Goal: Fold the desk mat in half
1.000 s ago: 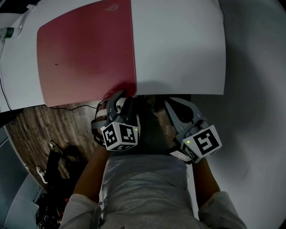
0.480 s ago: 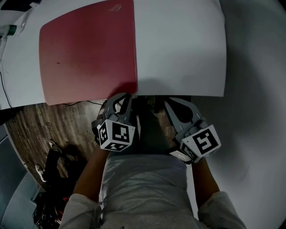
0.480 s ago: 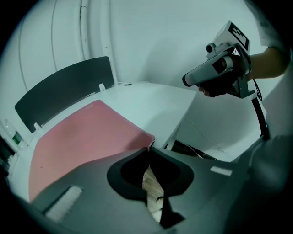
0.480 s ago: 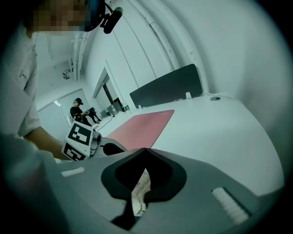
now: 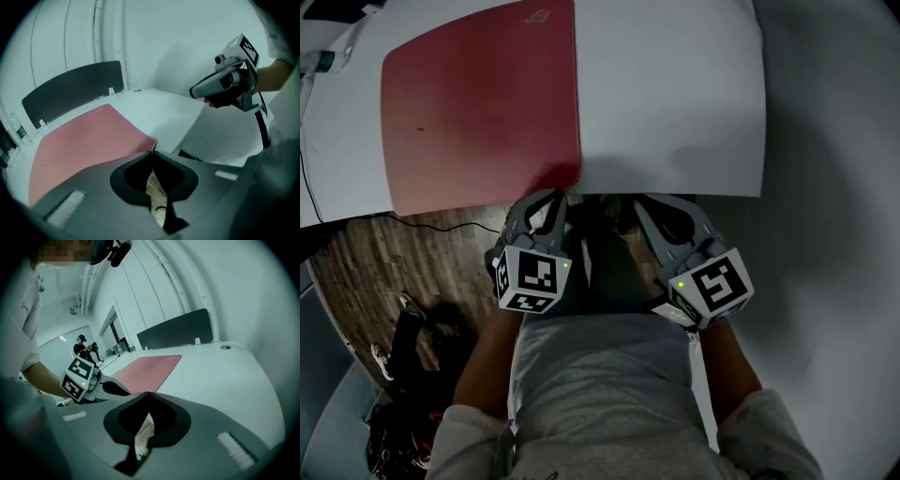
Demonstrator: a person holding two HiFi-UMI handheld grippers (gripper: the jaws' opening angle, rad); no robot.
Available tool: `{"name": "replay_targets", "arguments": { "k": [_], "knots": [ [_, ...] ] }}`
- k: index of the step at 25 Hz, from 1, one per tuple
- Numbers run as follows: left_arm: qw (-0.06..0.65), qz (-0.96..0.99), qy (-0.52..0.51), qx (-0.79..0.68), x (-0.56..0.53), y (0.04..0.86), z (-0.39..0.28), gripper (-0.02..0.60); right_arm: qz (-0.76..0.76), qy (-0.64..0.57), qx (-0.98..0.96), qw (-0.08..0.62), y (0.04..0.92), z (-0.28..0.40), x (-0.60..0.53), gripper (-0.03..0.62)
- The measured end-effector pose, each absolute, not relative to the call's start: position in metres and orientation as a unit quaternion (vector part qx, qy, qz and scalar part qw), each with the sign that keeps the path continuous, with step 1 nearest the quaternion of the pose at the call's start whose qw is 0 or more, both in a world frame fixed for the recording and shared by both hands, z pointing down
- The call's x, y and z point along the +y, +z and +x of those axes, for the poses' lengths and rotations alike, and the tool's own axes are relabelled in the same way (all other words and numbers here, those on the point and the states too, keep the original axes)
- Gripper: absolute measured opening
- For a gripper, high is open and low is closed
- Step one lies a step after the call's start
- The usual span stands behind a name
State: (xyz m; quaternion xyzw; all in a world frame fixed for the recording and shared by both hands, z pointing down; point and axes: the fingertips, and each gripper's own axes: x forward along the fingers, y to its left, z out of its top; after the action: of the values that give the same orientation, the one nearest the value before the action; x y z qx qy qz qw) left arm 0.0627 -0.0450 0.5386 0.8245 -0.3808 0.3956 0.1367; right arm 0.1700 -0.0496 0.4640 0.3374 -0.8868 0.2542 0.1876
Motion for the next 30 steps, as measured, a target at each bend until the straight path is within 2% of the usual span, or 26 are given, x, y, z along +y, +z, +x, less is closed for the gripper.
{"name": "replay_targets", "arguments": {
  "k": [13, 30],
  "knots": [
    [0.123, 0.816, 0.355, -0.44, -0.06, 0.494, 0.035, 0.035, 0.306, 0.235, -0.903, 0.19, 0.457, 0.146, -0.06, 0.008],
    [0.085, 0.835, 0.322, -0.438, -0.07, 0.451, -0.071, 0.035, 0.35, 0.218, -0.887, 0.207, 0.452, 0.061, -0.056, 0.008]
  ]
}}
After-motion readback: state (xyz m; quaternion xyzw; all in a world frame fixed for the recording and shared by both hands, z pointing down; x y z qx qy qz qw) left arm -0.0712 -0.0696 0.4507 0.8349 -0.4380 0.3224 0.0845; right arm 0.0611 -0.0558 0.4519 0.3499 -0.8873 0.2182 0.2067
